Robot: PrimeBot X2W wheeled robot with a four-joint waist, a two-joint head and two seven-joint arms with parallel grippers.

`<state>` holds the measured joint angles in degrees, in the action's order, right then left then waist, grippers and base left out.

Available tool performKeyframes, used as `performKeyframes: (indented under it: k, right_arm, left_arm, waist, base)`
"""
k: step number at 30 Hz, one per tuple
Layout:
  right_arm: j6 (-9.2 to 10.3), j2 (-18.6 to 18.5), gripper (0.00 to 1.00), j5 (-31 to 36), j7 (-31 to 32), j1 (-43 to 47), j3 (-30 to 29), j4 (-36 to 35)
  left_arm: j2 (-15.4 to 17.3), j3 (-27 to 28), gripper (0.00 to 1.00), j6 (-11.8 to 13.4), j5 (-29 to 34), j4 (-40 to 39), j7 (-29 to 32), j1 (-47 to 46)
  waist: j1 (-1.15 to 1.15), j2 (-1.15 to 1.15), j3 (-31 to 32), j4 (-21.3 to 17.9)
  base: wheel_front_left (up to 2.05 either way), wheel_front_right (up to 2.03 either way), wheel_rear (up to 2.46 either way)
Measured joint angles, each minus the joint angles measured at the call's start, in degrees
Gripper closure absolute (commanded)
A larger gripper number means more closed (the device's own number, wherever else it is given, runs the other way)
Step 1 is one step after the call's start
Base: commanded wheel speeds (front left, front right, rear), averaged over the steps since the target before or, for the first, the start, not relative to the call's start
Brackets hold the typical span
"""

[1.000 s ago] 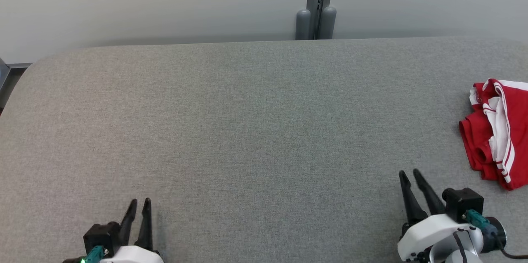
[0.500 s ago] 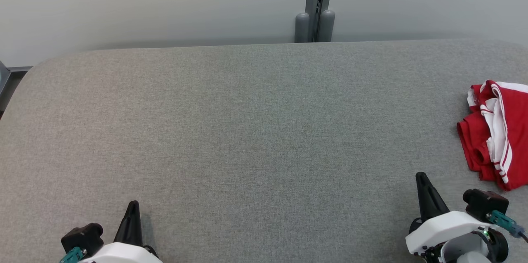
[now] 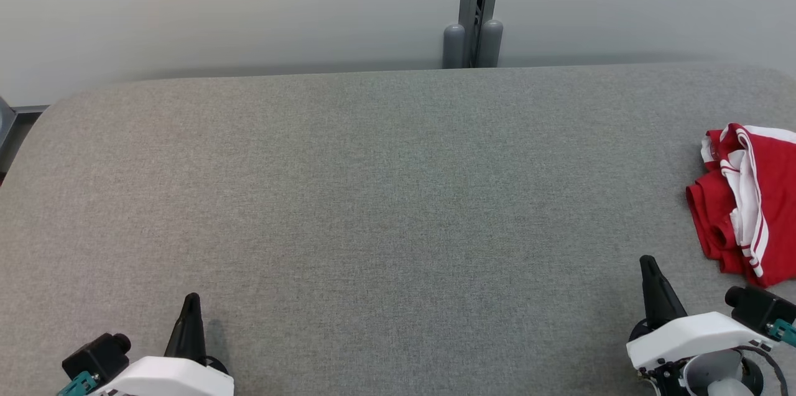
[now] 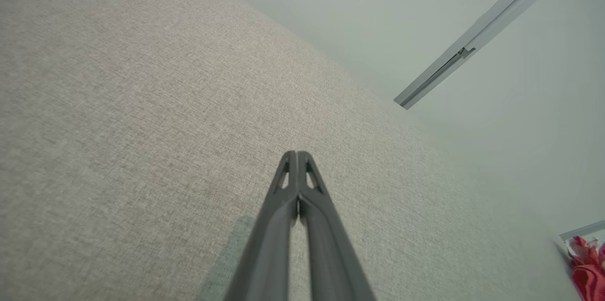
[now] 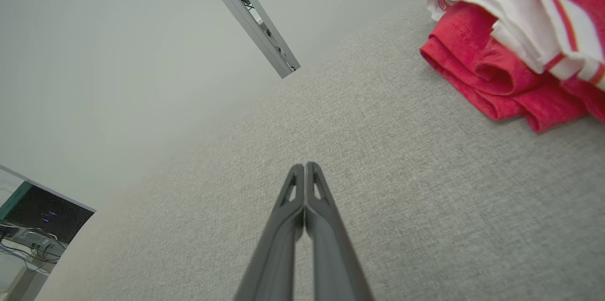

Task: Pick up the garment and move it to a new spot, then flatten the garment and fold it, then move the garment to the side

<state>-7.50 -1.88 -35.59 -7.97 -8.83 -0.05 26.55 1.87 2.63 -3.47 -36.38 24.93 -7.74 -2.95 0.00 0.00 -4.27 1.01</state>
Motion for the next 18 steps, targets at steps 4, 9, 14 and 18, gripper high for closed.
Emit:
performKeyframes:
  k: [4,9,14,18]
  right_arm:
    - [0.0,-0.04,1.0,-4.31,0.99,0.07,-0.63,-0.96]
    - [0.01,-0.1,1.0,-7.58,2.0,0.15,-1.02,-1.71]
    - [0.01,-0.13,1.0,-11.49,2.93,0.4,-1.38,-2.47]
    - [0.01,-0.16,1.0,-14.48,3.7,0.66,-1.67,-3.31]
  left_arm:
    - [0.07,0.24,1.0,-0.09,-4.19,-0.78,1.0,-0.2]
    - [0.15,0.43,1.0,-0.51,-7.46,-1.43,1.94,-0.4]
    - [0.23,0.69,1.0,-0.63,-11.27,-2.18,2.79,-0.78]
    - [0.29,0.92,1.0,-1.02,-14.27,-2.72,3.69,-0.8]
  waist:
    - [0.0,0.0,0.21,-0.05]
    - [0.0,0.0,0.38,-0.09]
    - [0.0,0.0,0.58,-0.14]
    - [0.0,0.0,0.75,-0.18]
  base:
    - [0.0,0.0,0.0]
    - [0.0,0.0,0.0]
    - [0.0,0.0,0.0]
    - [0.0,0.0,0.0]
